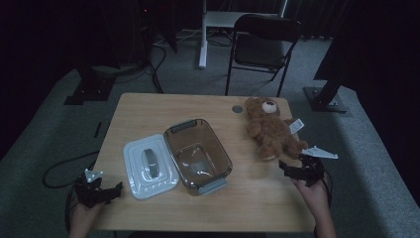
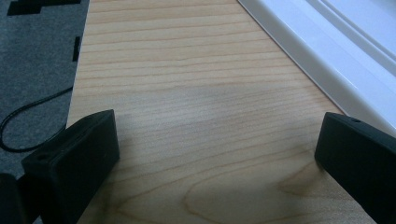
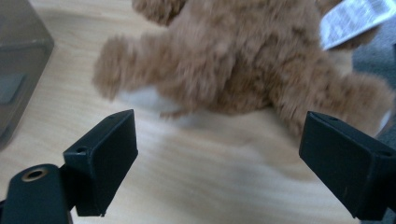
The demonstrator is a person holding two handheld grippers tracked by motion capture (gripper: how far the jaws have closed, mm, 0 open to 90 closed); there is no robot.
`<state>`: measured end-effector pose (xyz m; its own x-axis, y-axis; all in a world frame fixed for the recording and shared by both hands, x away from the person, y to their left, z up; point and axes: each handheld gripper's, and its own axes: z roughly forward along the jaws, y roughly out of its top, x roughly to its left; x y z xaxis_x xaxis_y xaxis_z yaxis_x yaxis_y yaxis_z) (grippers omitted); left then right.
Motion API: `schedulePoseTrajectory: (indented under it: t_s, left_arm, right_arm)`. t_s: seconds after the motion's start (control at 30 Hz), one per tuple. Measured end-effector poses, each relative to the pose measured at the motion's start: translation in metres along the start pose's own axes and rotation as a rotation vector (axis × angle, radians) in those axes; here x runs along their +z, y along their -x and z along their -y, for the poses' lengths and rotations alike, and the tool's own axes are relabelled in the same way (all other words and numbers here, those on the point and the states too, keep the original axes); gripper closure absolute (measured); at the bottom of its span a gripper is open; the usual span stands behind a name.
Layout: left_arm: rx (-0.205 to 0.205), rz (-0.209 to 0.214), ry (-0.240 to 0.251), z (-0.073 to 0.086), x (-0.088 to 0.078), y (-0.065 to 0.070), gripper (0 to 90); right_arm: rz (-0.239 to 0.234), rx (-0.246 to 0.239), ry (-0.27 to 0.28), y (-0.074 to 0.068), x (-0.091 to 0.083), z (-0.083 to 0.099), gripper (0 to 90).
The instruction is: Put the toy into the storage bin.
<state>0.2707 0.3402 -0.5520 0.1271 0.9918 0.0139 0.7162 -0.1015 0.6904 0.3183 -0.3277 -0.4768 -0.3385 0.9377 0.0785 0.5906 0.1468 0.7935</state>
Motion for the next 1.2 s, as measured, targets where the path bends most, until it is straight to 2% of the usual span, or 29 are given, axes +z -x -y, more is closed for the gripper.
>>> schedulePoseTrajectory:
  t_s: [0.33,0.67,0.9,1.07,1.2]
  left_arm:
    - [0.005,0.005,0.001,0.0,0.0,-0.001,0.6]
    - [0.006,0.006,0.0,0.0,0.0,-0.001,0.6]
    - [0.006,0.006,0.0,0.0,0.0,-0.001,0.6]
    - [0.007,0.006,0.0,-0.001,0.0,-0.001,0.6]
    - [0.007,0.006,0.0,-0.001,0.0,-0.001,0.6]
  right_arm:
    - [0.033,0.004,0.018,0.005,0.011,-0.04,10.8]
    - [0.044,0.032,-0.006,0.01,0.043,-0.073,10.9]
    - [0.056,0.072,-0.034,0.02,0.07,-0.087,10.8]
    - [0.055,0.094,-0.053,0.024,0.083,-0.094,10.8]
    - [0.063,0.091,-0.076,0.025,0.091,-0.098,10.8]
